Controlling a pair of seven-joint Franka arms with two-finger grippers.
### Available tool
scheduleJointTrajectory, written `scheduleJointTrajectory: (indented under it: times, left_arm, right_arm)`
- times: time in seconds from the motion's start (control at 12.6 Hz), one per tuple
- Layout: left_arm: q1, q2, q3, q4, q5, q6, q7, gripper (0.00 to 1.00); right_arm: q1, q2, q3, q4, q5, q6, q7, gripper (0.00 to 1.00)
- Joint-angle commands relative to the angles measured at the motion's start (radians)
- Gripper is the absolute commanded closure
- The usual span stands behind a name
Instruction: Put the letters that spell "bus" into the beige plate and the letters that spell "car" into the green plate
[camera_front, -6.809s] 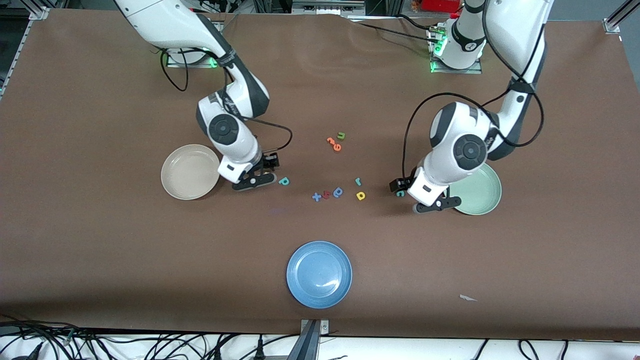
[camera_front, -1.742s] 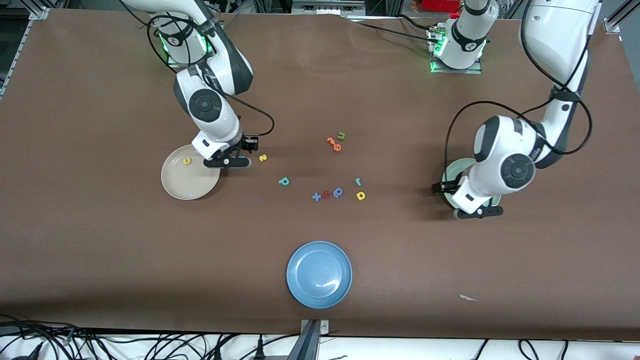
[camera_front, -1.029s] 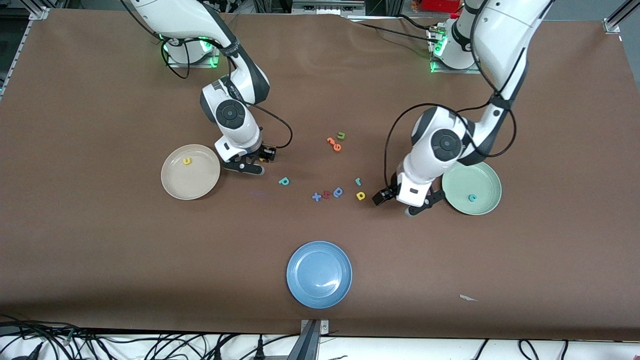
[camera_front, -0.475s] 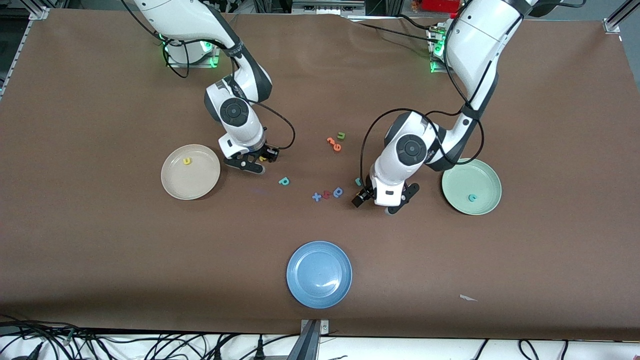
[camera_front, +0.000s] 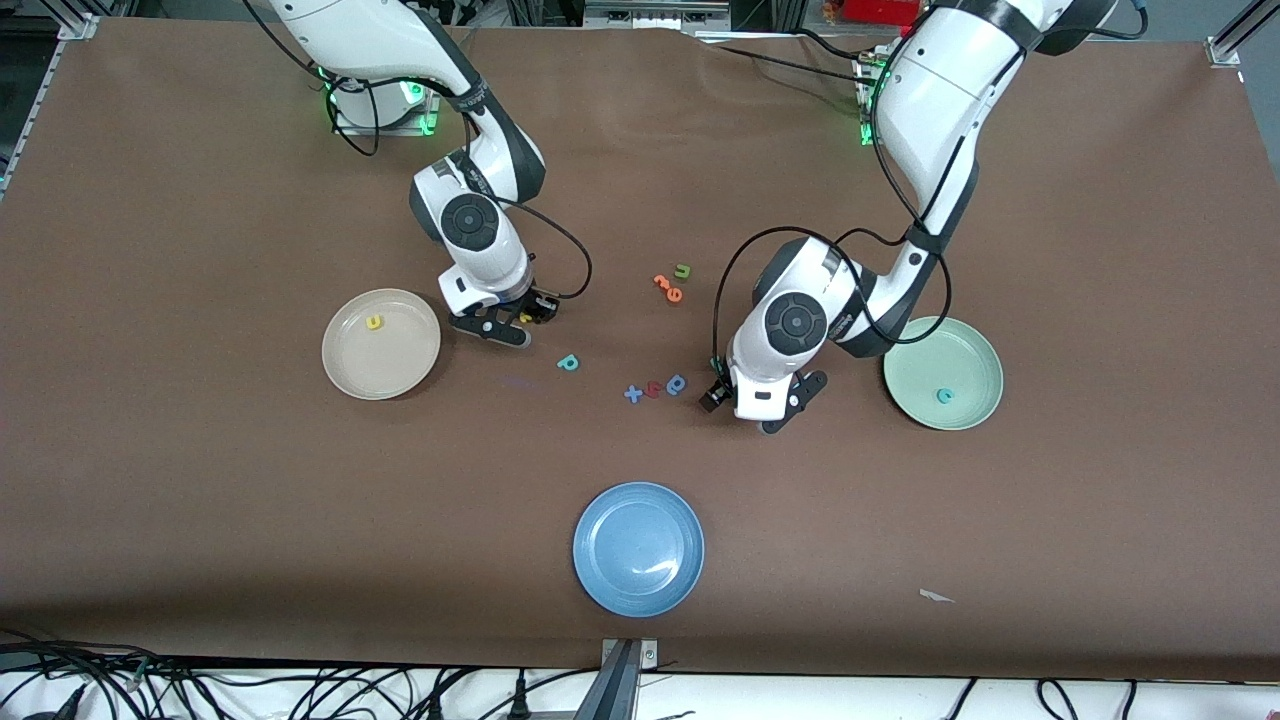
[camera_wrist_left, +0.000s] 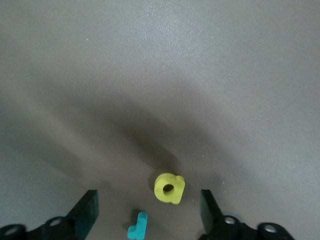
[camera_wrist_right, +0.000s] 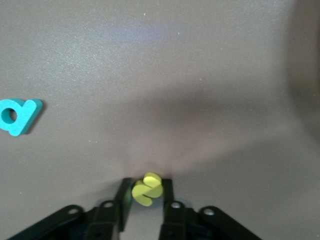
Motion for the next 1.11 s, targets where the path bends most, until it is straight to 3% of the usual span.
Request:
scheduleJointTrajectory:
  times: [0.0, 0.24, 0.48, 0.71, 0.87, 0.95, 1.03]
  left_arm:
    - [-0.015, 0.032, 0.012, 0.059, 0.031, -0.025, -0.030, 0.25]
    - [-0.016, 0.050, 0.011, 0.091, 0.033, -0.023, -0.046, 0.25]
    - [-0.028, 0.078, 0.018, 0.113, 0.033, -0.023, -0.055, 0.29]
    - [-0.036, 0.084, 0.021, 0.113, 0.033, -0.023, -0.055, 0.35]
    - [-0.038, 0.090, 0.023, 0.113, 0.033, -0.023, -0.055, 0.40]
    - [-0.038, 0.090, 0.023, 0.113, 0.033, -0.023, -0.055, 0.45]
    - [-0.038, 0.090, 0.023, 0.114, 0.031, -0.023, -0.055, 0.52]
  right_arm:
    - [0.005, -0.024, -0.004, -0.005, 0.011, -0.008, -0.017, 0.83]
    - [-0.003, -0.068, -0.043, 0.071, 0.011, -0.190, -0.092, 0.83]
    - [-0.004, -0.102, -0.156, 0.136, 0.012, -0.365, -0.317, 0.83]
    - [-0.017, -0.091, -0.297, 0.124, 0.014, -0.372, -0.576, 0.83]
    - [-0.069, -0.071, -0.304, 0.111, 0.015, -0.369, -0.647, 0.79]
    - [-0.069, -0.067, -0.304, 0.108, 0.015, -0.369, -0.654, 0.60]
    - [-0.069, -0.067, -0.302, 0.108, 0.026, -0.370, -0.651, 0.34]
